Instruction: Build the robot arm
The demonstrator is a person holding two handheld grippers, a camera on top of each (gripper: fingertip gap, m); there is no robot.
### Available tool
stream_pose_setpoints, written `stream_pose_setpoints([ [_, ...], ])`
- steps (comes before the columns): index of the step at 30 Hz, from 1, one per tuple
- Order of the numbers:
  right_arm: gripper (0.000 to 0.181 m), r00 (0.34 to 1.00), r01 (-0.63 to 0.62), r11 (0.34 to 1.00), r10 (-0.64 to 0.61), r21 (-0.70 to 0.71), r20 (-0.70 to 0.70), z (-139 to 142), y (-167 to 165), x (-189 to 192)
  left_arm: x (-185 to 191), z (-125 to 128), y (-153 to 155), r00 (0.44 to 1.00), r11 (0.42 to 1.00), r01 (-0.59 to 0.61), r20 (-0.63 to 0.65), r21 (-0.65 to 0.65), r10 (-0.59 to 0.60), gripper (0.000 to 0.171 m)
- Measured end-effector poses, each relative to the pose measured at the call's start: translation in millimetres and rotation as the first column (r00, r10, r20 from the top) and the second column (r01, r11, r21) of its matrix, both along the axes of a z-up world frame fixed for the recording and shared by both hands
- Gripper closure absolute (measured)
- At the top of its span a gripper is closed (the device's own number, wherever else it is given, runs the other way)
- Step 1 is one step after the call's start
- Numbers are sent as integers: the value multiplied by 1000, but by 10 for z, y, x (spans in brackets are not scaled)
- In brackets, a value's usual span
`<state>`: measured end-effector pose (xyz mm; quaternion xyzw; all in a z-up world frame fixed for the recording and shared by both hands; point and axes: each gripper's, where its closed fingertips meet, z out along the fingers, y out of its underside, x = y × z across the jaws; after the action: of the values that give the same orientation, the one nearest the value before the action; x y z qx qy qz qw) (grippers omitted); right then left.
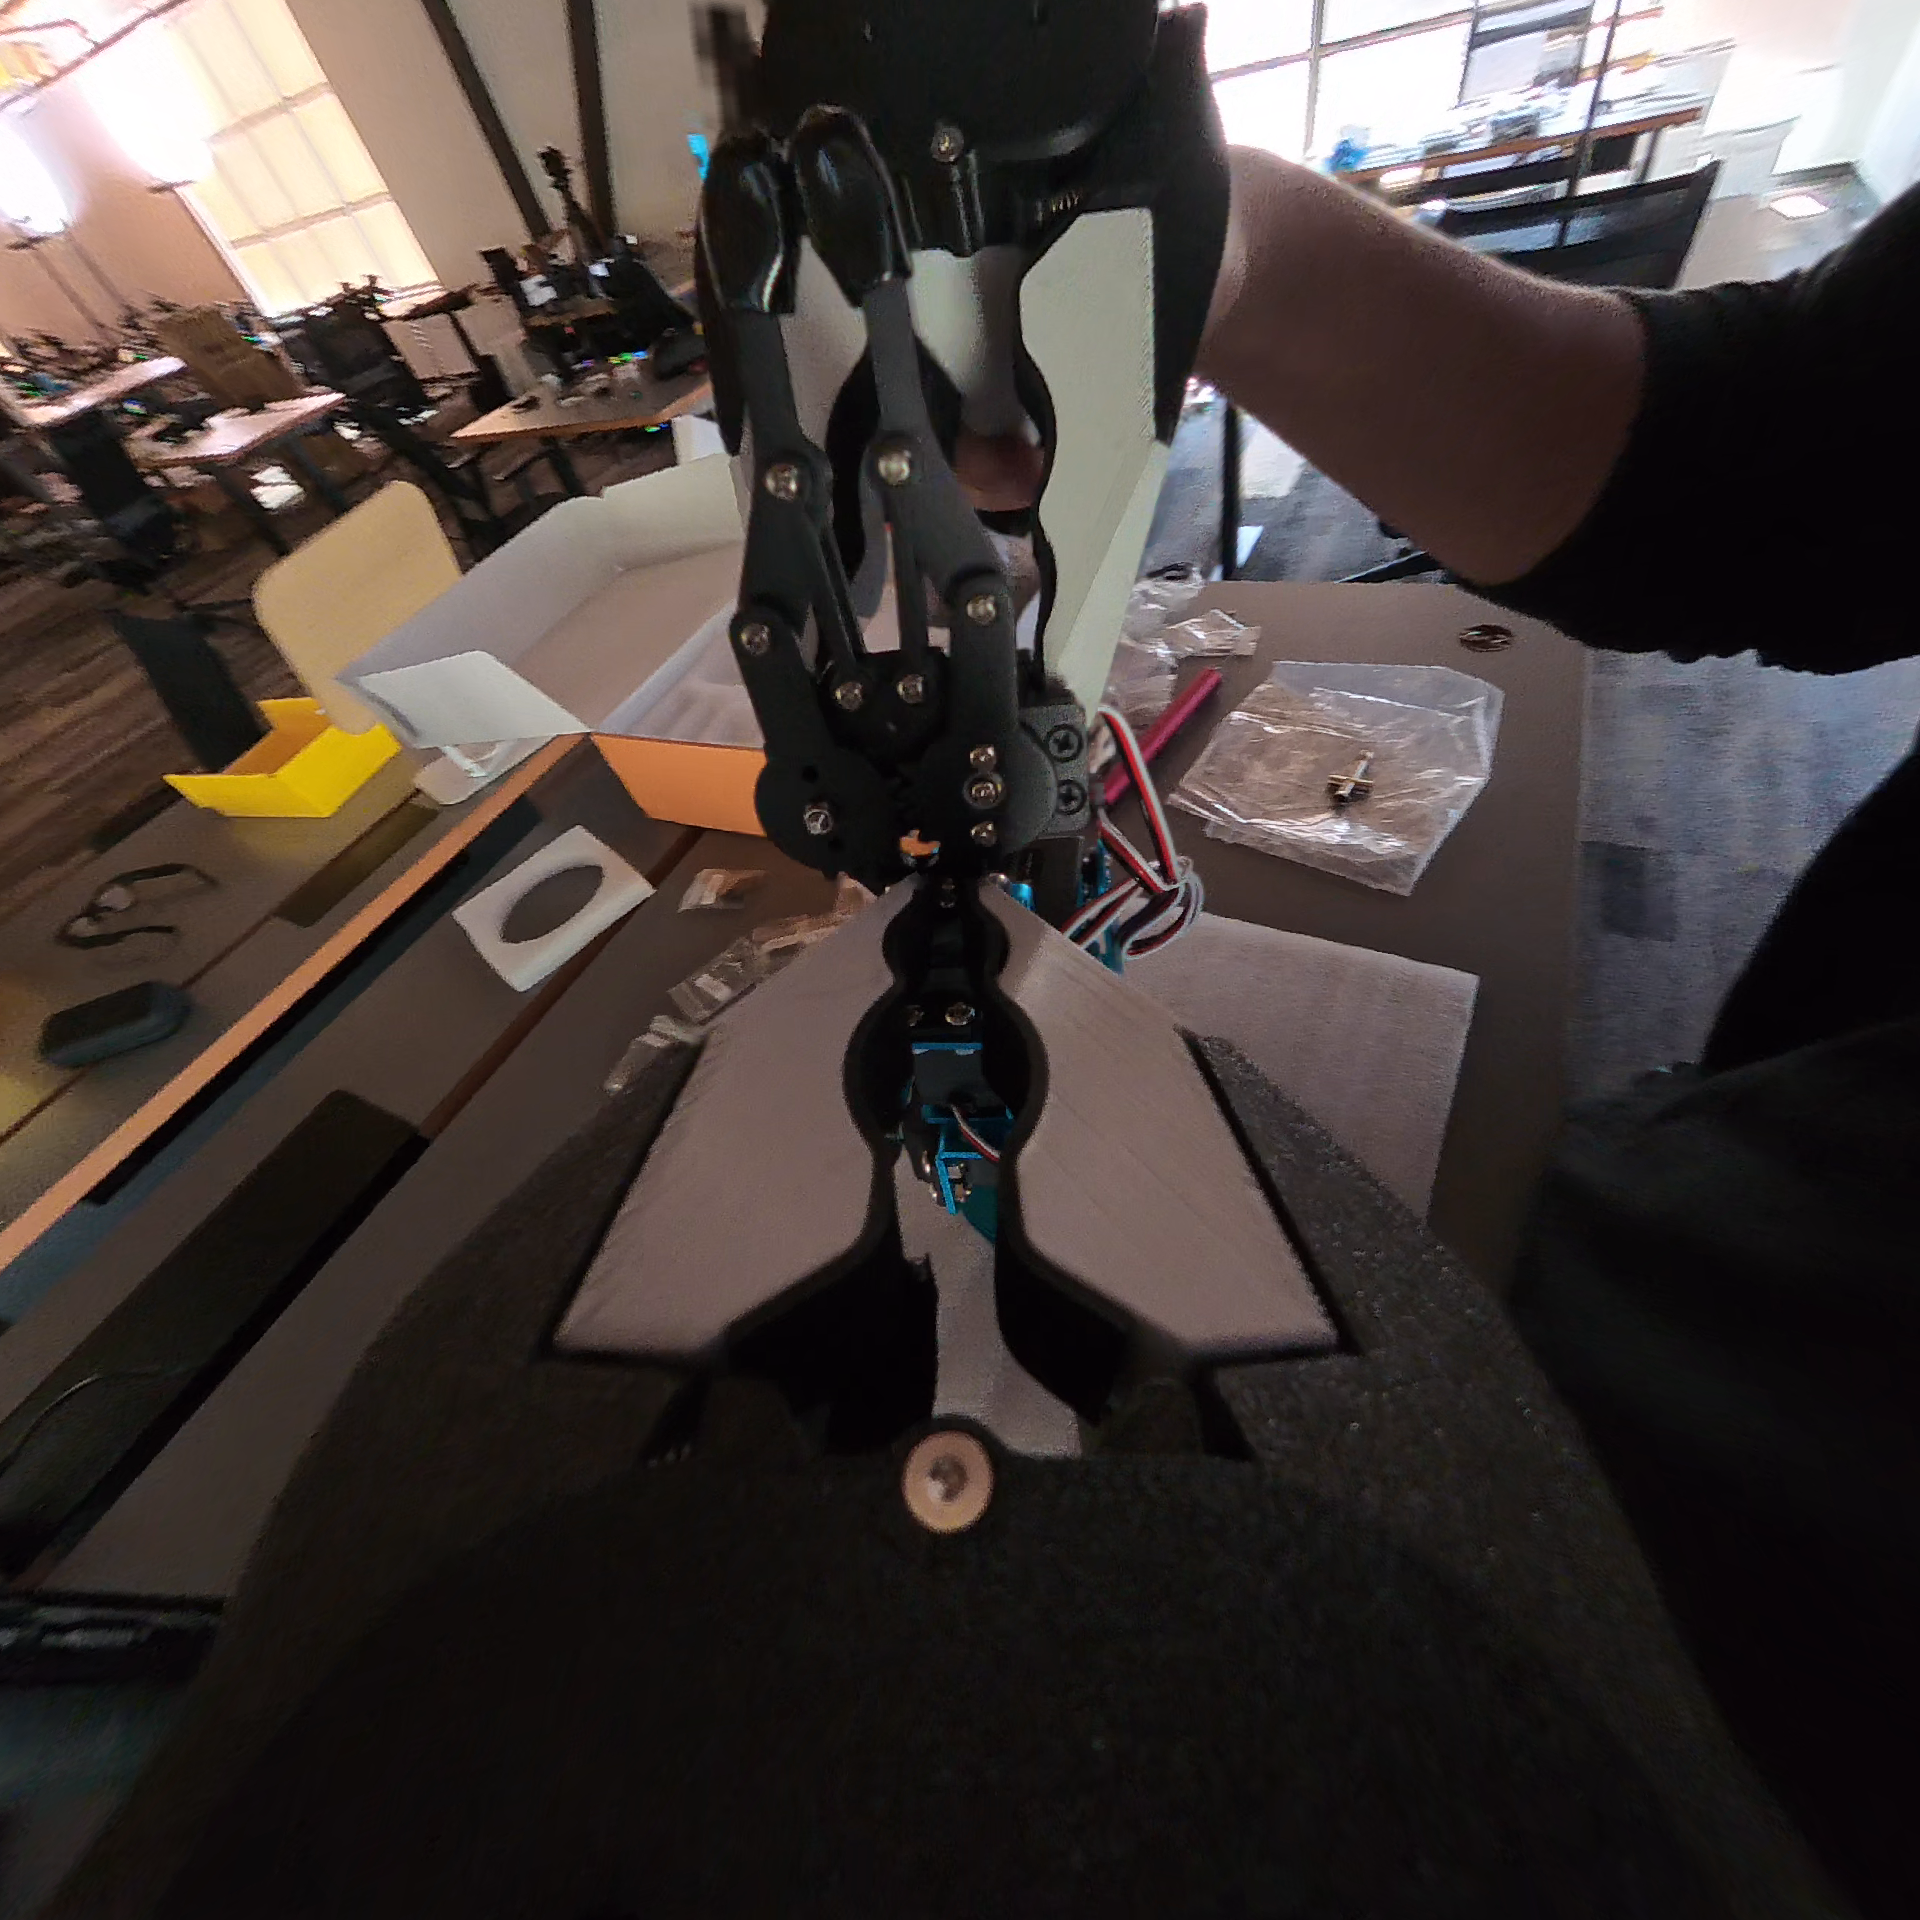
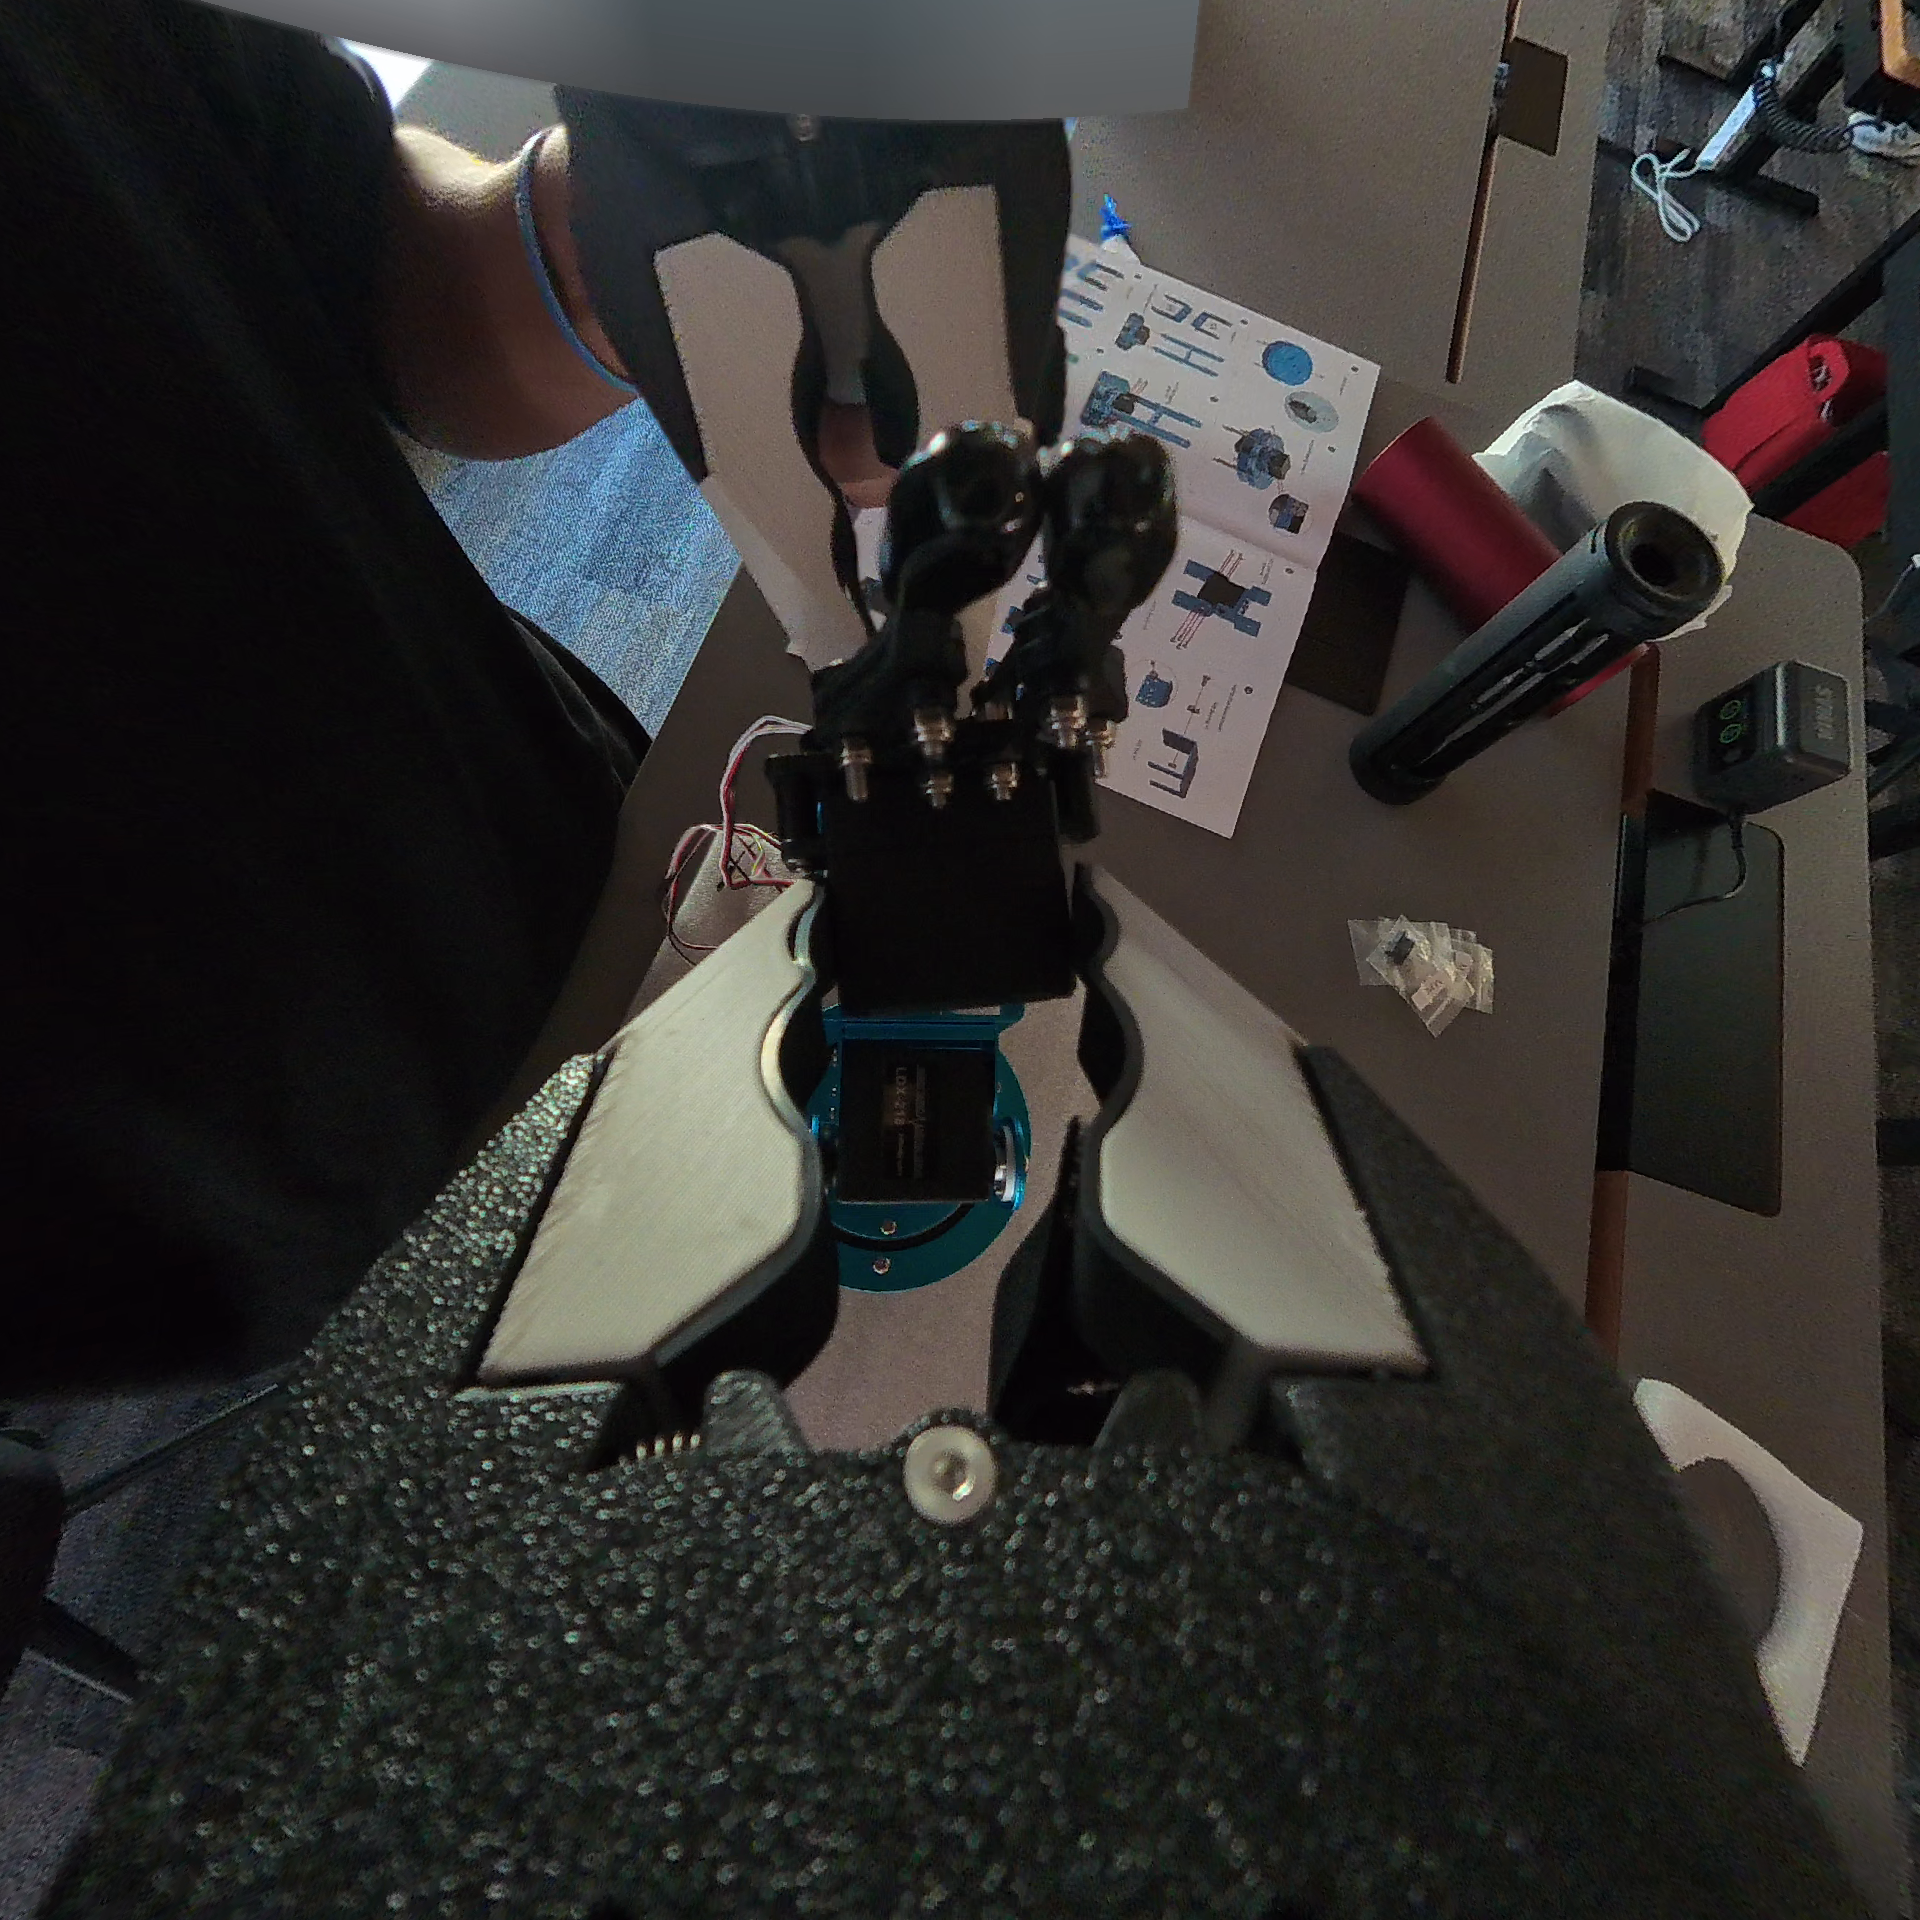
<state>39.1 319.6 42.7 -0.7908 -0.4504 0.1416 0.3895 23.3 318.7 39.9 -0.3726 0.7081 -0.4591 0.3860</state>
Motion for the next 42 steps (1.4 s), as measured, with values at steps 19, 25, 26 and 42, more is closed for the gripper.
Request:
stream_pose_setpoints([
  [19, 136, 1000, -2, 1000, 2, -11, -17, -6, 46, 2, -18, 43, 54, 980, 981, -165, 95, -105, 175, 168],
  [25, 136, 1000, -2, 1000, 2, -16, -20, -8, 38, 8, -3, 41, 46, 982, 980, -148, 99, -137, 162, 168],
  [26, 136, 1000, -1, 1000, 1, -17, -21, -6, 35, 14, 0, 43, 43, 982, 980, -147, 101, -136, 161, 168],
  [42, 136, 998, -10, 999, 8, -46, -55, -3, 13, 15, -78, 40, -56, 987, 990, -101, 114, -102, 113, 157],
])
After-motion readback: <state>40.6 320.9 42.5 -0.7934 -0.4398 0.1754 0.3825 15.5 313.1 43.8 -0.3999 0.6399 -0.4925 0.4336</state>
